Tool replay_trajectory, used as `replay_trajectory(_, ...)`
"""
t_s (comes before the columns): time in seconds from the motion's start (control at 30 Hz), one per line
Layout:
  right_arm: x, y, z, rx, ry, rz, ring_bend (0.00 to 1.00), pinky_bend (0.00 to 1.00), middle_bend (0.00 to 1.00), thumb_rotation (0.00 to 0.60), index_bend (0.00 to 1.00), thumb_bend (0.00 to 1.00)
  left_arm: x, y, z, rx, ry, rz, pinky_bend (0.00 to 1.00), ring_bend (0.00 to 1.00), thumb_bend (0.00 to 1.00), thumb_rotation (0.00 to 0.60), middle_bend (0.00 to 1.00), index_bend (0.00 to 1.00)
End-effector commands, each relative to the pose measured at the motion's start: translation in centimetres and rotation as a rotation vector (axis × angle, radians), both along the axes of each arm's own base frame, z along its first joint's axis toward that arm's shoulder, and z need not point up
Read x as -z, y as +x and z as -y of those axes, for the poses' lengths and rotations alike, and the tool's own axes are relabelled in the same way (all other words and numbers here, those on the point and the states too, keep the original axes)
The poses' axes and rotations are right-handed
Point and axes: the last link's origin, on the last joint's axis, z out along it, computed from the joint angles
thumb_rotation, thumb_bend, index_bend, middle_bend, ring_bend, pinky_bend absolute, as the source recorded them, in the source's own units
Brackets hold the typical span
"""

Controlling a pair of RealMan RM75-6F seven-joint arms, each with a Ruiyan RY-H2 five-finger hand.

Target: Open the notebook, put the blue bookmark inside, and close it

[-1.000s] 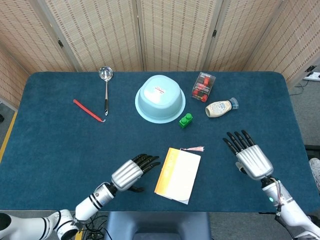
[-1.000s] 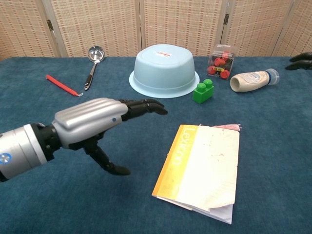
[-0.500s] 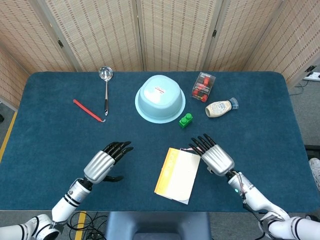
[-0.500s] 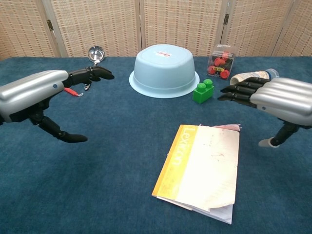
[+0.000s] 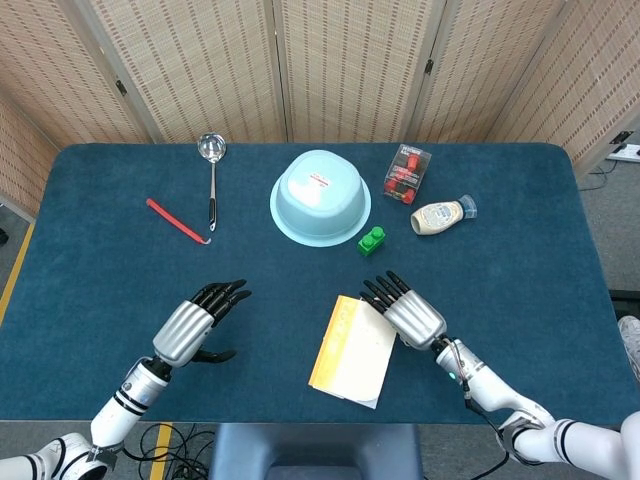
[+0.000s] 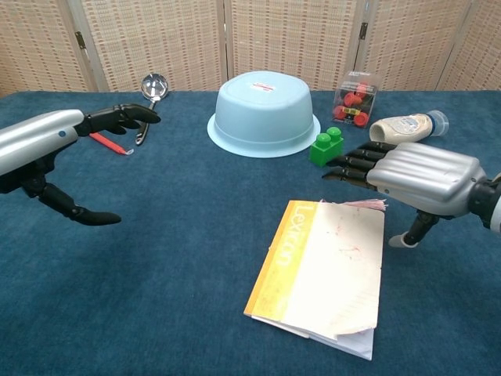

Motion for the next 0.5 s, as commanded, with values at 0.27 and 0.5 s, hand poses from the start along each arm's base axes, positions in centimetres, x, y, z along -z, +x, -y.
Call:
replay_trajectory(0.27, 1.4, 0.7, 0.5, -0.027, 0.014, -0.014, 0.00, 0.00, 0.00, 0.600, 0.00, 0.05, -0.1, -0.2, -0.2, -0.007, 0.008, 0.010, 0.17, 0.13, 0.16, 0.600, 0.08, 0.13)
replay_trajectory(0.5, 2.3, 2.0, 1.6, -0.041, 0.011, 0.015, 0.00, 0.00, 0.00, 0.600, 0.00, 0.06, -0.4, -0.8, -0.3, -0.023, 0.013, 0.013, 0.17, 0.13, 0.16, 0.600, 0.08, 0.13)
